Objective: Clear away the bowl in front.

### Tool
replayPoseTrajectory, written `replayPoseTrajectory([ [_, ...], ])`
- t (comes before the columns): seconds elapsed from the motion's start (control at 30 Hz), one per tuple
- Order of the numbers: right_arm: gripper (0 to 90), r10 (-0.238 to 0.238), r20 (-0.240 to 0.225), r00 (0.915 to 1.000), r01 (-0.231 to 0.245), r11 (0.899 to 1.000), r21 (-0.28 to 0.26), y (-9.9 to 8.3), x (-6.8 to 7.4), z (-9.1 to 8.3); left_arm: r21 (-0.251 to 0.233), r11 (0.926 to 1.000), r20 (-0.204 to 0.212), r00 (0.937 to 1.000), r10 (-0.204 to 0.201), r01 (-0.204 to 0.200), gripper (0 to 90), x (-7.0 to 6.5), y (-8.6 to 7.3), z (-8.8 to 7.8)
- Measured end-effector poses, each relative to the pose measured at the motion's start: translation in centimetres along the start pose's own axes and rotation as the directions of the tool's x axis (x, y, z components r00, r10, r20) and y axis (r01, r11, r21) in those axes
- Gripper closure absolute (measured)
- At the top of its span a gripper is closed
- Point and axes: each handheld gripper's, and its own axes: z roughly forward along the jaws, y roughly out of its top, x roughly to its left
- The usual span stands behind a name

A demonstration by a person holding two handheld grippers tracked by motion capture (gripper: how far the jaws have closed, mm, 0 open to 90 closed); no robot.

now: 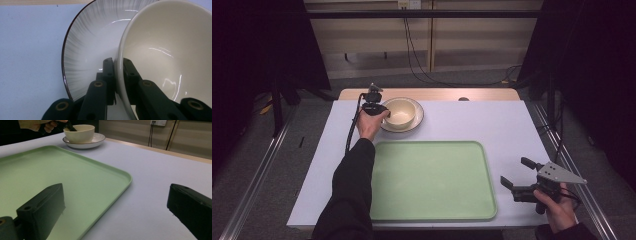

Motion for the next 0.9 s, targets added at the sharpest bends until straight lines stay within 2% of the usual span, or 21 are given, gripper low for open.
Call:
replayPoseTrajectory([
  [0.07,1.0,-0.002,-0.004,1.0000,0.003,1.000,0.001,0.0,0.0,0.0,-0.003,1.0000,0.000,1.0000,-0.001,0.001,83.7,0.1,0.0,0.0],
  [0.1,1.0,-0.002,0.000,1.0000,0.002,1.000,-0.003,0.0,0.0,0.0,-0.006,0.9999,0.006,0.9999,-0.014,0.014,83.9,0.0,0.0,0.1],
  [0.2,1.0,0.001,-0.002,1.0000,-0.001,1.000,-0.001,0.0,0.0,0.0,-0.022,0.9998,0.013,0.9999,-0.002,0.002,84.1,0.0,0.0,-0.1],
  [0.23,1.0,0.000,-0.002,1.0000,0.000,1.000,-0.001,0.0,0.0,0.0,-0.033,0.9995,0.004,1.0000,-0.001,0.001,84.1,-0.1,-0.1,0.0],
  [0.33,1.0,-0.004,-0.003,1.0000,0.004,1.000,0.001,0.0,-0.1,-0.1,-0.022,0.9997,0.023,0.9997,-0.010,0.010,84.1,0.2,0.0,-0.1],
  [0.47,1.0,-0.003,-0.003,1.0000,0.003,1.000,0.001,0.0,-0.1,-0.1,-0.031,0.9992,0.026,0.9994,-0.023,0.024,83.8,0.3,0.1,-0.2],
  [0.63,1.0,-0.004,-0.001,1.0000,0.004,1.000,0.000,0.0,-0.1,-0.1,-0.020,0.9993,0.026,0.9991,-0.032,0.033,83.5,0.5,0.1,-0.8],
  [0.9,1.0,-0.004,-0.002,1.0000,0.004,1.000,-0.001,0.0,-0.1,-0.1,-0.047,0.9971,0.051,0.9971,-0.057,0.059,83.5,0.1,0.3,-1.3],
])
